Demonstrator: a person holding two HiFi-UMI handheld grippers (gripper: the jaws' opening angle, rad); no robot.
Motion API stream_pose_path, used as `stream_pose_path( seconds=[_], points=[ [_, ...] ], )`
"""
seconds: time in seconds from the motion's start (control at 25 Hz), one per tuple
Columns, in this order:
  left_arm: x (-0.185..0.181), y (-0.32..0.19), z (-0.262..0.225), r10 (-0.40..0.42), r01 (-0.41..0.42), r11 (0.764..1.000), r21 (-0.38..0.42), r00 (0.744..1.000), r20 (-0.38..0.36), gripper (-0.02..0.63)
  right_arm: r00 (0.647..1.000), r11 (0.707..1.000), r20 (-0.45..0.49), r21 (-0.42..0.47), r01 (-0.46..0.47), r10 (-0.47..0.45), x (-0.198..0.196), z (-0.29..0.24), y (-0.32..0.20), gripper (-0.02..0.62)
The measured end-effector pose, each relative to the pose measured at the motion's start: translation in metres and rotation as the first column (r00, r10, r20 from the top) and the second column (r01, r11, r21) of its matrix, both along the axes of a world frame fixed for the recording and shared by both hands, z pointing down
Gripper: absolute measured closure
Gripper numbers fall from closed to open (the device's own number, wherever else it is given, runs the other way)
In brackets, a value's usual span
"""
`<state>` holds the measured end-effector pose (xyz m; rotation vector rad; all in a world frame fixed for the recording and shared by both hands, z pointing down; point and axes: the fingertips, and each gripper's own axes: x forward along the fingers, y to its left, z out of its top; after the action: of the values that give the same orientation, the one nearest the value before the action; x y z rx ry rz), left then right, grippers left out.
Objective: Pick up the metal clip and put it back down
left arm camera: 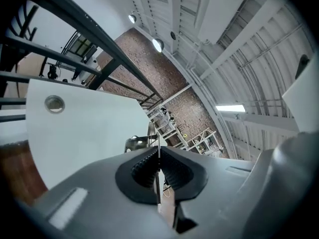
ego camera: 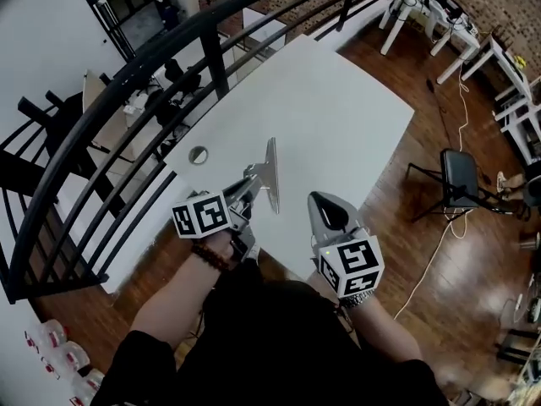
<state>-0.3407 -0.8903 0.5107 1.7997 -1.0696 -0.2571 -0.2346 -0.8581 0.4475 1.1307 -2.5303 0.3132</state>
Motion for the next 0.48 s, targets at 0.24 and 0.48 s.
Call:
stream_pose_path(
  seconds=[0.24, 0.48],
  points=[
    [-0.03, -0.055, 0.049, 0.004, -0.007, 0.995, -0.099, 1.0, -0.028, 0.581, 0.999, 0.998, -0.043, -0.054, -0.034, 0.032, -0.024, 0.019, -0.042, 0.604],
    [-0.037, -0.093, 0.093, 0.006, -0.02, 0.978, -0.208, 0.998, -0.07, 0.581, 0.995, 0.99, -0.069, -0.118, -0.076, 0.068, -0.032, 0.039, -0.064, 0.604]
  ],
)
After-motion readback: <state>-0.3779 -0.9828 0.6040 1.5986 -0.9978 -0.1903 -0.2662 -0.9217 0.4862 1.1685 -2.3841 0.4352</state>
